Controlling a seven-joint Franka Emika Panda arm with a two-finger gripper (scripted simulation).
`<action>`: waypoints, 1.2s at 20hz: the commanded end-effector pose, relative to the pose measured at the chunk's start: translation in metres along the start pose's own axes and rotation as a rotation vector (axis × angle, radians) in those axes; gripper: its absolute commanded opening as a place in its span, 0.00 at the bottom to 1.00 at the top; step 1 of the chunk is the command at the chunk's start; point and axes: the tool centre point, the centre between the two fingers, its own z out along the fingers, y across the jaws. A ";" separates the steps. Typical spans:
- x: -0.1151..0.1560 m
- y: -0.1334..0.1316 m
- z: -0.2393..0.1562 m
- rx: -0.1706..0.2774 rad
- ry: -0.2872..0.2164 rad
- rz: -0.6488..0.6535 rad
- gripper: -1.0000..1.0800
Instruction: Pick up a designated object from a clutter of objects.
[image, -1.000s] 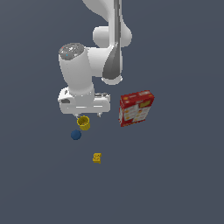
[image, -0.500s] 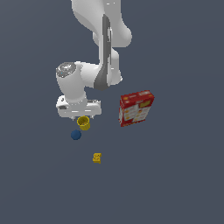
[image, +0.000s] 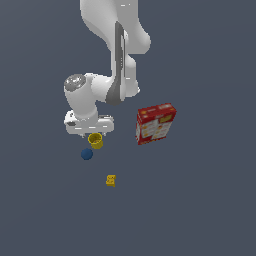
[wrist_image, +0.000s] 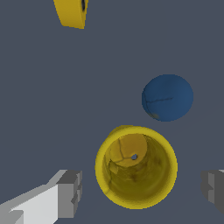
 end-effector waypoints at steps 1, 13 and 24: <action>0.000 0.000 0.004 0.000 0.000 0.000 0.96; -0.002 0.000 0.048 0.000 0.000 -0.001 0.96; -0.001 0.000 0.050 0.000 0.000 -0.001 0.00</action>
